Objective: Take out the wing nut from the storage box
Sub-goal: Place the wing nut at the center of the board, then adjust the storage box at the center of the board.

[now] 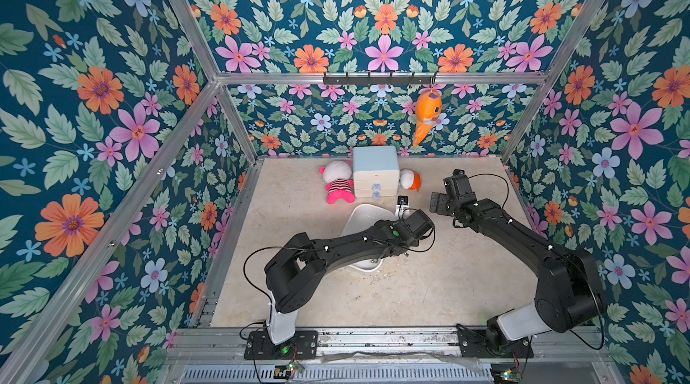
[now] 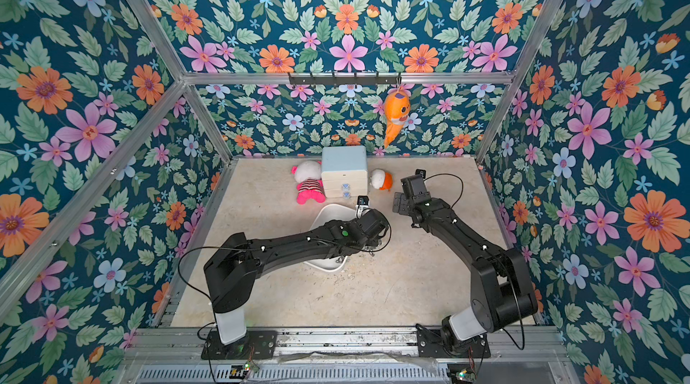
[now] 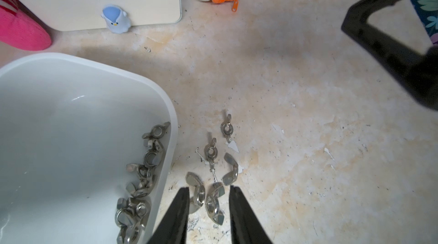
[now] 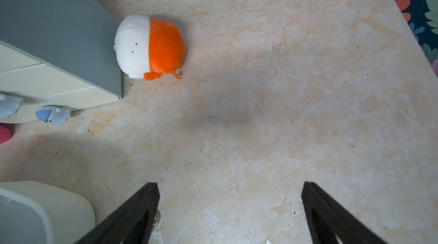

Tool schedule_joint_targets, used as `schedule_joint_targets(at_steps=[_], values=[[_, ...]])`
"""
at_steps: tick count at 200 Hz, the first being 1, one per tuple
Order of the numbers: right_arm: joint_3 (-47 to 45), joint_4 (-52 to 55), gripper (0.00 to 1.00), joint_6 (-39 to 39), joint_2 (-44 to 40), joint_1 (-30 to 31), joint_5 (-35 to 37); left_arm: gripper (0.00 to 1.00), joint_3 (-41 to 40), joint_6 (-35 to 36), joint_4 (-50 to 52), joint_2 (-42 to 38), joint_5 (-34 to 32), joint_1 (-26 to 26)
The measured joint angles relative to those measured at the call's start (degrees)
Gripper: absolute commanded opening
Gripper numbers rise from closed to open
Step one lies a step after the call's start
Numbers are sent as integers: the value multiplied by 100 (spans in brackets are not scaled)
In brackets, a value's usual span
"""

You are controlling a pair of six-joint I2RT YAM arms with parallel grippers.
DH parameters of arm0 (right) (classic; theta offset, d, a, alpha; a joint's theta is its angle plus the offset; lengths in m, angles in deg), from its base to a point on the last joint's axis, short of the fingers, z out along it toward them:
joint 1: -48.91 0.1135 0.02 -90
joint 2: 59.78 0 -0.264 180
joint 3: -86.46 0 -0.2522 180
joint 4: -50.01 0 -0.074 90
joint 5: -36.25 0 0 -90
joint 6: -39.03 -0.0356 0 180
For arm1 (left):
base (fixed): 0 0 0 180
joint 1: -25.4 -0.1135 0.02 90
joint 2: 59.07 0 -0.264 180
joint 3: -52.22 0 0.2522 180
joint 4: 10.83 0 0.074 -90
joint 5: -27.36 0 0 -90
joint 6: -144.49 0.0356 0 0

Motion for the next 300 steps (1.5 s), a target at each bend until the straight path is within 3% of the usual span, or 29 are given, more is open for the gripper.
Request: schedule_joint_targets(at_steps=[59,132,174,215,300], values=[[83,2,99,0,20,0,-2,36,-422,33,151,-553,-199,-409],[151,4,99,4,83,0,-9,53,-1062,341,367,-946,-525,-1268],[151,4,99,7,109,0,-9,57,-1294,678,413,-1069,-658,-1825],[151,2,99,7,109,0,-9,60,-1532,1117,240,-957,-192,-2262],[127,-4,99,7,109,2,-9,61,-1554,1672,-116,-1075,420,-2337]])
